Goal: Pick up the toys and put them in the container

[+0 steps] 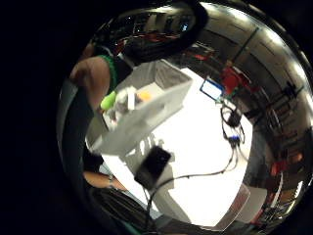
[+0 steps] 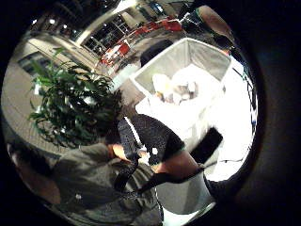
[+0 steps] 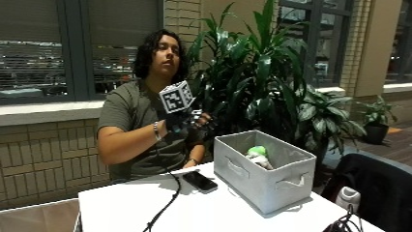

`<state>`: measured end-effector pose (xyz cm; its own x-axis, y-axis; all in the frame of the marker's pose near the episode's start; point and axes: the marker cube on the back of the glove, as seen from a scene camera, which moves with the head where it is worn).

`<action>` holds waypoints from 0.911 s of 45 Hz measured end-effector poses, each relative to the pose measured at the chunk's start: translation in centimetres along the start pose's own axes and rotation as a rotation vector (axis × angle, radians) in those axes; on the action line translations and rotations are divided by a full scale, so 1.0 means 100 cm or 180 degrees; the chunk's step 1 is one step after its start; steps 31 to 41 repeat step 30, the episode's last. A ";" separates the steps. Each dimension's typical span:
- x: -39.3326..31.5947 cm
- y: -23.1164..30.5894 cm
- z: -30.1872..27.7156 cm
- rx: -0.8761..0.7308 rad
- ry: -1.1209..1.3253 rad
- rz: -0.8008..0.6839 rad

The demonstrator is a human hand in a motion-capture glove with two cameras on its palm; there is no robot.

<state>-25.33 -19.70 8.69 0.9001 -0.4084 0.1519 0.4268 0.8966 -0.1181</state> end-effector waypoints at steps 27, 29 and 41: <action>0.065 0.271 -0.009 -0.0220 0.0108 0.1850; 0.065 0.278 -0.010 -0.0183 0.0085 0.1941; 0.065 0.280 -0.010 -0.0177 0.0078 0.1967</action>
